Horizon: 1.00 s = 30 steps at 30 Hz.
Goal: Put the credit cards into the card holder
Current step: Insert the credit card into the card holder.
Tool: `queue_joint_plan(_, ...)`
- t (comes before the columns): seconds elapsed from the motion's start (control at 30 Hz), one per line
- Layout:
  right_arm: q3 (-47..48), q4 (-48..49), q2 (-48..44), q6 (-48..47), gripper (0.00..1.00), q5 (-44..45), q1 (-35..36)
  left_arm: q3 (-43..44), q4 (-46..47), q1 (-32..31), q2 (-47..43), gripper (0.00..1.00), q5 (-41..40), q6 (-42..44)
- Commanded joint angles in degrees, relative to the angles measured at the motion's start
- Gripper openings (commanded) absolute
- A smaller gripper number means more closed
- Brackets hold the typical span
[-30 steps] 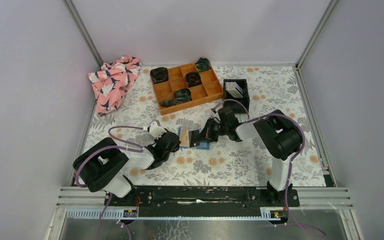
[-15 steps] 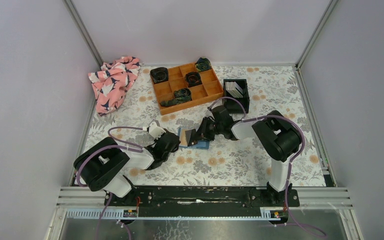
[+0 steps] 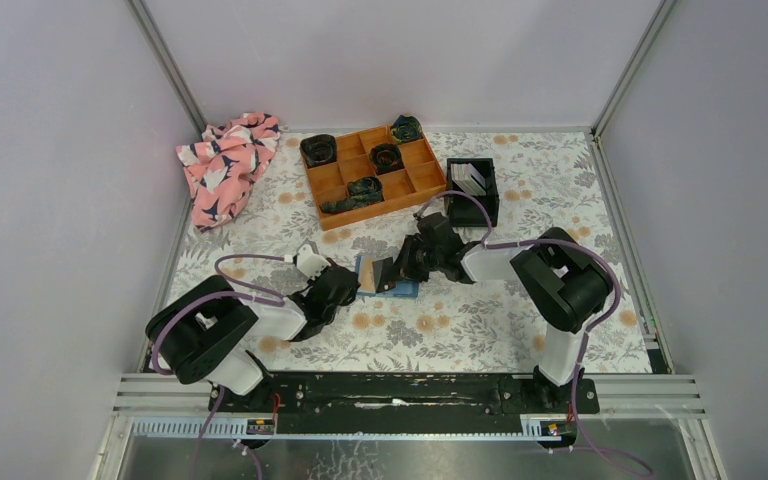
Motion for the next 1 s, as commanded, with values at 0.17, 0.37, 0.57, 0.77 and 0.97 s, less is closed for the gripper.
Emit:
queue_joint_plan(0.17,-0.3,-10.3,-1.7,-5.0,0.07,13.0,0.3,-3.1,-13.6,-0.4,2.6,0.00,4.1,2.4)
queue_joint_plan(0.37,-0.2,-9.0,-1.0,-4.4,0.07,12.7,0.3,-3.3,-13.5,-0.4,2.5,0.00,4.4,2.2)
queue_joint_plan(0.57,-0.2,-6.7,0.7,-3.0,0.06,11.3,0.4,-3.5,-12.9,-0.4,2.7,0.00,4.6,2.2)
queue_joint_plan(0.77,-0.4,-5.3,1.0,-1.5,0.04,11.5,0.6,-3.6,-11.9,-0.6,3.7,0.00,5.3,2.1)
queue_joint_plan(0.97,-1.3,-3.9,0.9,0.3,0.02,13.2,1.6,-4.1,-10.9,-1.1,4.2,0.00,5.5,1.4)
